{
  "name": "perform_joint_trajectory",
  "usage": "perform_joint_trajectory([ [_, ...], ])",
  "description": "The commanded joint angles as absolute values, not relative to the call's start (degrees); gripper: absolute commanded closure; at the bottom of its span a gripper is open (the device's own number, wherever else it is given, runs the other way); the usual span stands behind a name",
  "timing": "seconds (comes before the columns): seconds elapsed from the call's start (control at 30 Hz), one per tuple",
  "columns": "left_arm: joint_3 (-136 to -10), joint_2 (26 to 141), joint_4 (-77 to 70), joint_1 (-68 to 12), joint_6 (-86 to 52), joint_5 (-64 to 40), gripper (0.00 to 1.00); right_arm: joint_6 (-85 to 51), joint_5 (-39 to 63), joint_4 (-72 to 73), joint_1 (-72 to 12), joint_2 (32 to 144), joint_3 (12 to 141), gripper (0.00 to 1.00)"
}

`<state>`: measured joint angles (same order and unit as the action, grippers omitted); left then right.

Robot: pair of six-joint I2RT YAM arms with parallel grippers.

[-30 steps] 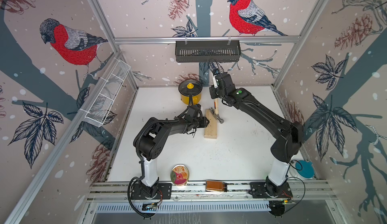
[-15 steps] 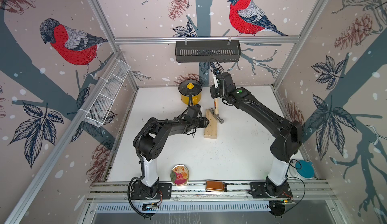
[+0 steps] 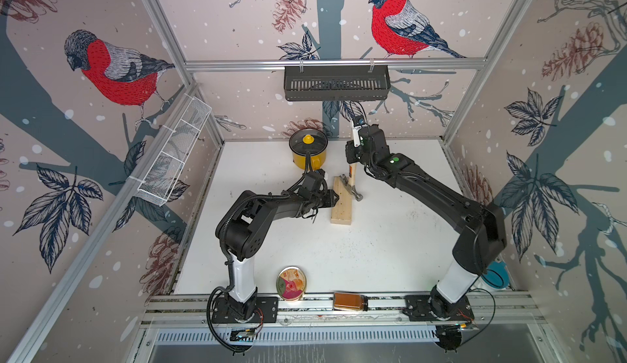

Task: Use a claw hammer to pull out a nail
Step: Remove the nail from the mounting plate.

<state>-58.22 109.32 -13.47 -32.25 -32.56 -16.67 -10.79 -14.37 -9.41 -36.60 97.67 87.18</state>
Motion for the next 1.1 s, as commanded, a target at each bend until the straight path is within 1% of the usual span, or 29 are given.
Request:
perform_joint_trajectory([
  [0.0,-57.83,109.6,-9.49,-32.23,-32.29,-16.73,0.58,-12.3,-14.87,-5.17,-36.61,95.44,82.93,1.0],
  [0.17,-57.59,109.74,-9.66,-32.25,-32.51,-16.96,0.59,-12.91,-13.99,0.66,-36.65,91.33,75.78,1.0],
  [0.37,-57.48,109.86,-9.76,-32.32,-32.63,-17.22,0.59,-13.33,-13.4,5.19,-36.94,88.37,70.46,1.0],
  [0.7,-57.57,110.11,-9.56,-32.32,-32.62,-17.25,0.59,-13.47,-13.58,10.67,-37.86,85.45,64.06,1.0],
  [1.07,-57.48,110.04,-9.05,-32.32,-32.59,-17.23,0.6,-14.06,-13.54,13.72,-38.31,84.06,60.1,1.0],
])
